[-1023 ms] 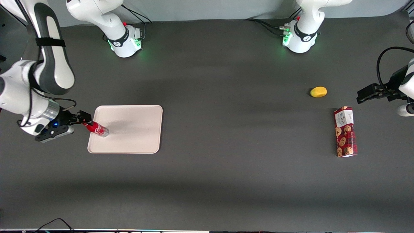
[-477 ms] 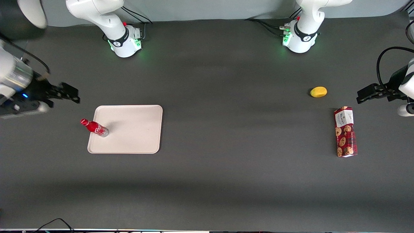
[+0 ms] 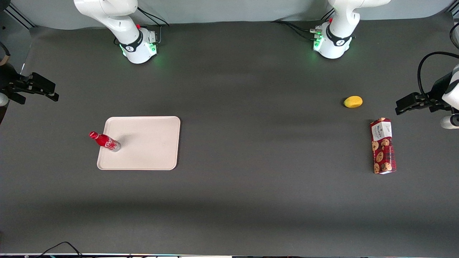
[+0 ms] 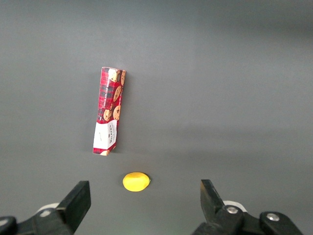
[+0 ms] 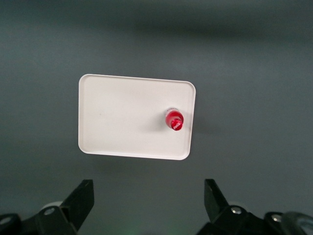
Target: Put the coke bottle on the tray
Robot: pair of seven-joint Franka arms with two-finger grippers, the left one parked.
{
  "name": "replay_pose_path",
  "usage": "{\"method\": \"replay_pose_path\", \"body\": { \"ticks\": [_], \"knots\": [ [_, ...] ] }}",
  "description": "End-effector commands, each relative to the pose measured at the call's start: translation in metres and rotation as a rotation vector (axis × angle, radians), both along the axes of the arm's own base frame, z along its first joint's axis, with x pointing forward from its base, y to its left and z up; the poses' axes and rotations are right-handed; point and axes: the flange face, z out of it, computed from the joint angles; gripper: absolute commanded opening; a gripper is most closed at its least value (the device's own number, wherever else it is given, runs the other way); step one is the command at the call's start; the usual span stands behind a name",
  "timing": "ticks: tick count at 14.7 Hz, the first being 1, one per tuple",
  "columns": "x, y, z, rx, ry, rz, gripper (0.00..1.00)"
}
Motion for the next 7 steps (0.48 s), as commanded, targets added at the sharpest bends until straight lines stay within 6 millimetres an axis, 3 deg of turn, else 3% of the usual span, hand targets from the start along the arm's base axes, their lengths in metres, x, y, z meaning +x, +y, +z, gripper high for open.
{"method": "replay_pose_path", "body": {
  "ticks": [1, 4, 5, 7],
  "knots": [
    [0.006, -0.015, -0.005, -0.019, 0.026, -0.041, 1.00],
    [0.008, -0.033, -0.030, -0.015, 0.053, -0.073, 1.00],
    [0.001, -0.047, -0.032, -0.015, 0.045, -0.097, 1.00],
    [-0.015, -0.051, -0.046, -0.015, 0.000, -0.101, 1.00]
  ]
}}
